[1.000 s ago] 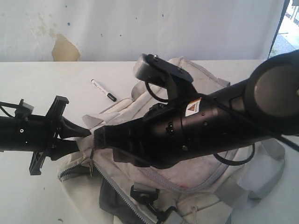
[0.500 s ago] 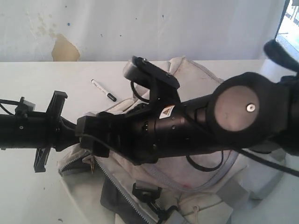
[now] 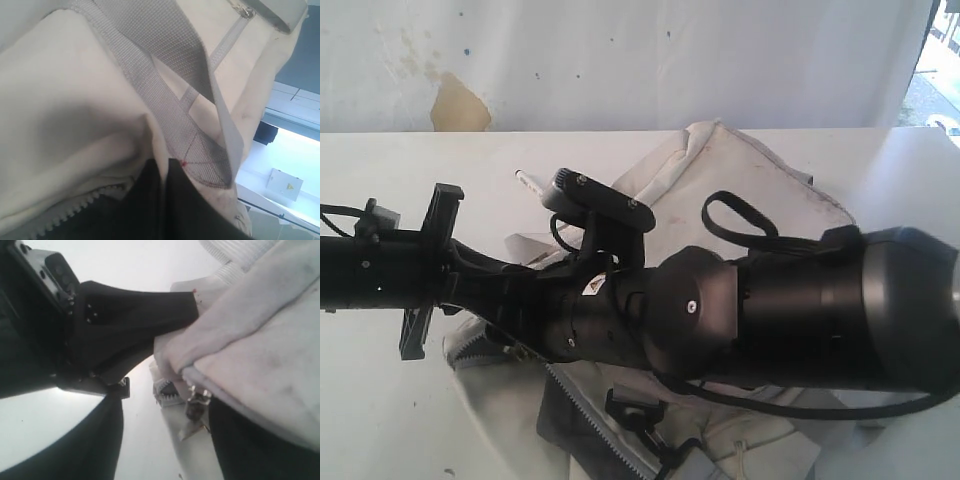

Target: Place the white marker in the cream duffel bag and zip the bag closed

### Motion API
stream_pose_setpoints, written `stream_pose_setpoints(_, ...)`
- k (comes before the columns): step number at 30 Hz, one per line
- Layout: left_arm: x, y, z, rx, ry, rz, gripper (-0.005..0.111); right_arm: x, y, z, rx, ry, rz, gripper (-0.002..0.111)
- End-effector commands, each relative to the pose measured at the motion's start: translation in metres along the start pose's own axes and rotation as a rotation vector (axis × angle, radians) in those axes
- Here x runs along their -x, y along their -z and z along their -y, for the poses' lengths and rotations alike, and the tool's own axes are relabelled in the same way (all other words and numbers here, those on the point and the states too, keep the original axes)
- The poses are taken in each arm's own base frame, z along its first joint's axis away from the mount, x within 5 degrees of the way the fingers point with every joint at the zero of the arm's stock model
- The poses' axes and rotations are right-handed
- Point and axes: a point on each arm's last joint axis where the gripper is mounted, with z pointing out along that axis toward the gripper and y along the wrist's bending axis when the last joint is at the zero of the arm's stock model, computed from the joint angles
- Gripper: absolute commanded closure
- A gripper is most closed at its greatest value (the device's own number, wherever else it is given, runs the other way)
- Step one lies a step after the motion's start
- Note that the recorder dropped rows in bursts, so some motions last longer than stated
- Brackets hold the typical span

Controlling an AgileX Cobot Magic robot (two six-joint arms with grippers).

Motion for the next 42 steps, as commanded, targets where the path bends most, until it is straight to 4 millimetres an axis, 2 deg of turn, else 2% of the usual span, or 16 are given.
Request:
stream_pose_setpoints(1,-0.002,0.0,0.005,-0.042,0.003,-0.018,0.106,0.001,-0.007,0.003,-0.016,0.018,0.038,0.059)
stream_pose_setpoints(4,-0.002,0.0,0.005,-0.042,0.003,-0.018,0.106,-0.002,-0.012,0.007,-0.031,0.019,0.026,0.059)
stream_pose_setpoints(7,-0.002,0.0,0.006,-0.045,0.003,-0.021,0.106,-0.005,-0.017,0.01,-0.045,0.021,0.015,0.064)
stream_pose_setpoints(11,-0.002,0.0,0.006,-0.046,0.003,-0.022,0.106,-0.006,-0.018,0.011,-0.047,0.021,0.005,0.092)
stream_pose_setpoints(12,-0.002,0.0,0.006,-0.045,0.0,-0.021,0.106,-0.007,-0.017,0.01,-0.044,0.02,-0.004,0.108)
stream_pose_setpoints(15,-0.001,0.0,0.005,-0.035,0.001,-0.01,0.106,-0.008,-0.007,0.003,-0.015,0.052,-0.066,0.108)
stream_pose_setpoints(17,-0.001,0.0,0.005,-0.034,0.001,-0.009,0.106,-0.009,0.006,-0.005,0.025,0.126,-0.129,0.108)
stream_pose_setpoints(22,-0.001,0.0,0.005,-0.034,0.001,-0.009,0.106,-0.01,0.038,-0.015,0.096,0.153,-0.295,0.108)
stream_pose_setpoints(26,0.003,0.004,0.004,-0.049,0.011,-0.001,0.106,-0.002,0.047,-0.002,0.055,0.131,-0.384,0.108)
stream_pose_setpoints(31,0.017,0.022,0.003,-0.103,0.045,0.039,0.106,0.0,0.051,0.01,0.017,0.094,-0.481,0.108)
stream_pose_setpoints(37,0.029,0.037,-0.001,-0.117,0.07,0.098,0.106,0.004,0.061,0.027,-0.04,0.114,-0.604,0.108)
stream_pose_setpoints(42,0.036,0.045,-0.004,-0.125,0.084,0.131,0.106,0.015,0.077,0.049,-0.118,0.153,-0.686,0.108)
